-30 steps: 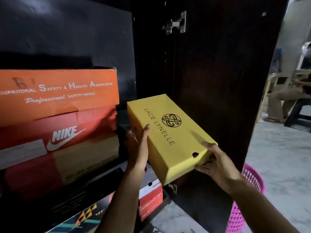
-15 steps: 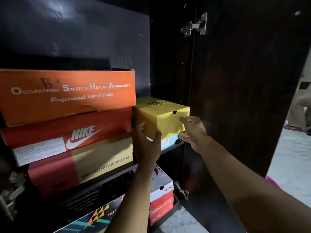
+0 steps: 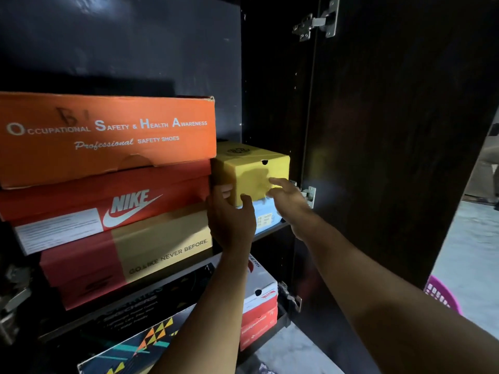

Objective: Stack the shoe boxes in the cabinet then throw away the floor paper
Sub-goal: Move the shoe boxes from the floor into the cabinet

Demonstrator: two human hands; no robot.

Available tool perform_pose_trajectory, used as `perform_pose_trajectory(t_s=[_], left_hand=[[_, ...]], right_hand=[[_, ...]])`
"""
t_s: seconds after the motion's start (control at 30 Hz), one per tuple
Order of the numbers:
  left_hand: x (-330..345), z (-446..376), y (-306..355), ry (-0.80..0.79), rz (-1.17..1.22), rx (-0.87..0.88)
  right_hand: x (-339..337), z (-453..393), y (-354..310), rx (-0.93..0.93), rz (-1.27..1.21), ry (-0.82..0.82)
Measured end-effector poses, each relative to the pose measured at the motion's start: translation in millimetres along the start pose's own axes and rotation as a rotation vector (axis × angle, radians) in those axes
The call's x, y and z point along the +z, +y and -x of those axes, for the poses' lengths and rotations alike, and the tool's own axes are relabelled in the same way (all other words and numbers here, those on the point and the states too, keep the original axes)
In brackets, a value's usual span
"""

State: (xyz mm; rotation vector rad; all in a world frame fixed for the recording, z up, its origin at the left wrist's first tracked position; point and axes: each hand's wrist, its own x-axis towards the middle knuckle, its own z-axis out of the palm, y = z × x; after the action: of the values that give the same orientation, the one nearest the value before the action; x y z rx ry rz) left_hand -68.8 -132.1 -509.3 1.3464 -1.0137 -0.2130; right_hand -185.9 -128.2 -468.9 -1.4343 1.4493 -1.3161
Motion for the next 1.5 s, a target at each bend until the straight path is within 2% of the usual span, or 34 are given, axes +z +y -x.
perform_pose_trajectory(t_s=[0.17, 0.43, 0.57, 0.67, 0.77, 1.13, 1.3, 1.4, 1.5], left_hand=[[-0.2, 42.6, 12.4, -0.070, 0.157, 0.090], [39.8, 154.4, 29.7, -0.444, 0.288, 0.131], [64.0, 230.1, 34.0, -0.643, 0.341, 0.144], [81.1, 299.4, 40.8, -0.817, 0.355, 0.144], [96.1, 373.3, 44.5, -1.026, 0.345, 0.070], [110.9, 667.6, 39.6, -1.834, 0.026, -0.183], [107.3, 777.8, 25.8, -2.073, -0.158, -0.295], [106.8, 834.6, 23.7, -2.193, -0.236, -0.382], [108.2, 875.7, 27.8, -2.256, -0.282, -0.427]], right_hand=[[-41.3, 24.0, 16.6, -0.063, -0.005, 0.052], [-151.5, 117.3, 66.0, -0.113, 0.084, 0.153], [-222.0, 181.1, 109.1, -0.059, 0.128, 0.289], [-279.0, 235.0, 149.5, 0.030, 0.138, 0.406], [-330.8, 290.8, 188.0, 0.156, 0.113, 0.539], [-491.1, 523.4, 360.1, 0.651, 0.153, 1.044], [-529.1, 605.6, 413.4, 0.850, 0.161, 1.292], [-546.4, 646.8, 455.0, 0.993, 0.196, 1.312], [-550.8, 666.5, 477.7, 1.020, 0.108, 1.337]])
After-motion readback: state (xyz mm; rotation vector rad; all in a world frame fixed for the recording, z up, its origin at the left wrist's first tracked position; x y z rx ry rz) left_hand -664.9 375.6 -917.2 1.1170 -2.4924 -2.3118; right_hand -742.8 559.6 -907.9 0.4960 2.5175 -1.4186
